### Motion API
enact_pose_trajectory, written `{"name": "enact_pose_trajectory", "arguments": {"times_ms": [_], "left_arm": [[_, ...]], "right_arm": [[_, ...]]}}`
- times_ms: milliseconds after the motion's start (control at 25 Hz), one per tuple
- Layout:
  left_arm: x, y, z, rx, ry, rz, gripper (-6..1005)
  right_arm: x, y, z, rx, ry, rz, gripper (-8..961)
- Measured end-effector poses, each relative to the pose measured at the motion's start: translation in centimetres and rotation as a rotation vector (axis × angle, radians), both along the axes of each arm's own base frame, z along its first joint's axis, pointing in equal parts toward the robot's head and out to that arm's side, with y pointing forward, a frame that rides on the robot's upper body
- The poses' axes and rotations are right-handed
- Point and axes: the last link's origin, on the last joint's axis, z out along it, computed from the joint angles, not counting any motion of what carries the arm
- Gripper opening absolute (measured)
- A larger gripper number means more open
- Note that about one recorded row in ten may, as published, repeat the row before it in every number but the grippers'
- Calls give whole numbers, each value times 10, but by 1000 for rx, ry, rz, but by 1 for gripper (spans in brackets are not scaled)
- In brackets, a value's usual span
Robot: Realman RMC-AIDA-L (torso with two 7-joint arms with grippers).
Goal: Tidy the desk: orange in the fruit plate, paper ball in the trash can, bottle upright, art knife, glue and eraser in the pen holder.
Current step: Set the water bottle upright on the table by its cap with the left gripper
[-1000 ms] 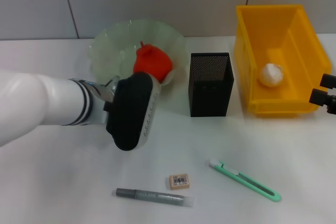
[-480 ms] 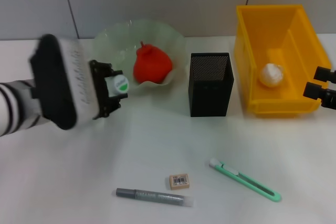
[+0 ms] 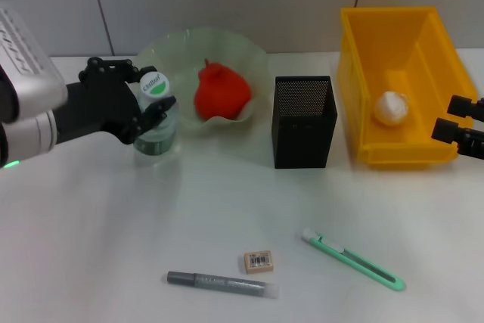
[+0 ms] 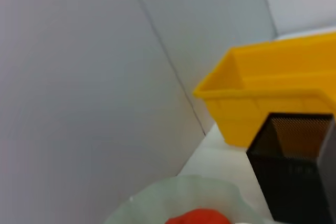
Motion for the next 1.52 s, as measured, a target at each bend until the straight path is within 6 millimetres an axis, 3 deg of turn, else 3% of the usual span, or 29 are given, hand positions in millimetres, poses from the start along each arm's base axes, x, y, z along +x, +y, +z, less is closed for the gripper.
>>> {"name": "enact_pose_trajectory", "arguments": {"times_ms": [280,600,1520], "left_arm": [[-4,3,9,-55,-211,103,476],[-27,16,29,-105,-467,228,493],[-64,29,6,-44,-547,184,543]], "right_arm": [[1,-1,-2,-2,5,-1,837],[-1,0,-3,-2,4,6,838],[-1,8,-9,-17,11,-4,837]]}}
